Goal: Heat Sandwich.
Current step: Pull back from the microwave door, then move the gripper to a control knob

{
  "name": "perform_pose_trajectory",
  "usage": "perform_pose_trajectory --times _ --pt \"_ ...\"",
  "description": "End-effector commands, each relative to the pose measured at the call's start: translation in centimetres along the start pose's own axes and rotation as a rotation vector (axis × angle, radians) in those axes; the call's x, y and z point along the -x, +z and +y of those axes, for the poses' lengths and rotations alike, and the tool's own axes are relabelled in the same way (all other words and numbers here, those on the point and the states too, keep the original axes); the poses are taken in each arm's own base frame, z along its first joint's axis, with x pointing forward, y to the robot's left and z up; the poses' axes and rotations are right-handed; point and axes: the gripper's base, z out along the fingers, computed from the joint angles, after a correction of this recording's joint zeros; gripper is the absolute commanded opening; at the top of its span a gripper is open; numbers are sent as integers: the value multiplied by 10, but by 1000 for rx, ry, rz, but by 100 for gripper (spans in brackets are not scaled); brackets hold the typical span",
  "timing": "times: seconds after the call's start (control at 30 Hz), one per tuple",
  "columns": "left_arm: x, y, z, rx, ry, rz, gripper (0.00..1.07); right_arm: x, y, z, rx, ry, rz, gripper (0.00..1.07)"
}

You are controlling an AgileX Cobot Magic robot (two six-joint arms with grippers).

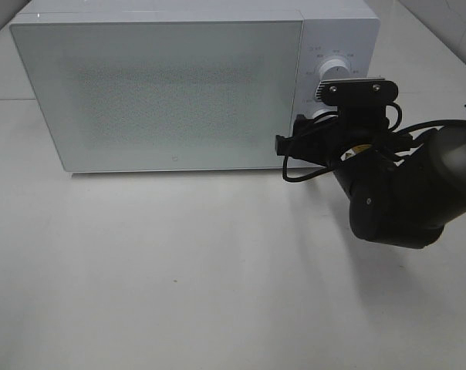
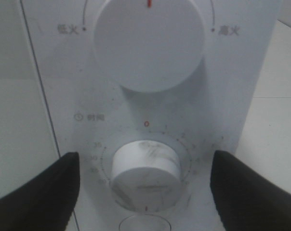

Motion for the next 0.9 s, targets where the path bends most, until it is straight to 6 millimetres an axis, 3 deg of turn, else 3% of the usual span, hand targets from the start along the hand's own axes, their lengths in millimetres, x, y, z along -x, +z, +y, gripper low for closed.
perform_pose_trajectory --times 0.03,0.3,0.37,0.43,0.57,0.6,0.67,0.9 --pt "-2 -3 -1 -3 -9 -31 98 3 2 0 2 3 -14 72" --pt "-2 -3 -1 -3 -9 -31 98 3 2 0 2 3 -12 67" --pt "-2 -3 -1 -3 -9 -31 98 1 2 1 7 4 5 56" --pt "-2 -3 -1 -3 -9 -31 98 1 2 1 8 4 8 52" --pt "-2 -3 -1 -3 -9 -31 98 1 2 0 4 1 10 22" --pt "-2 -3 -1 -3 -9 -31 98 1 2 0 4 1 10 22" --pt "-2 -3 -1 -3 -9 -31 98 2 2 0 -1 3 1 9" --pt "-2 -3 -1 -3 -9 -31 98 4 2 -1 -8 7 -26 4"
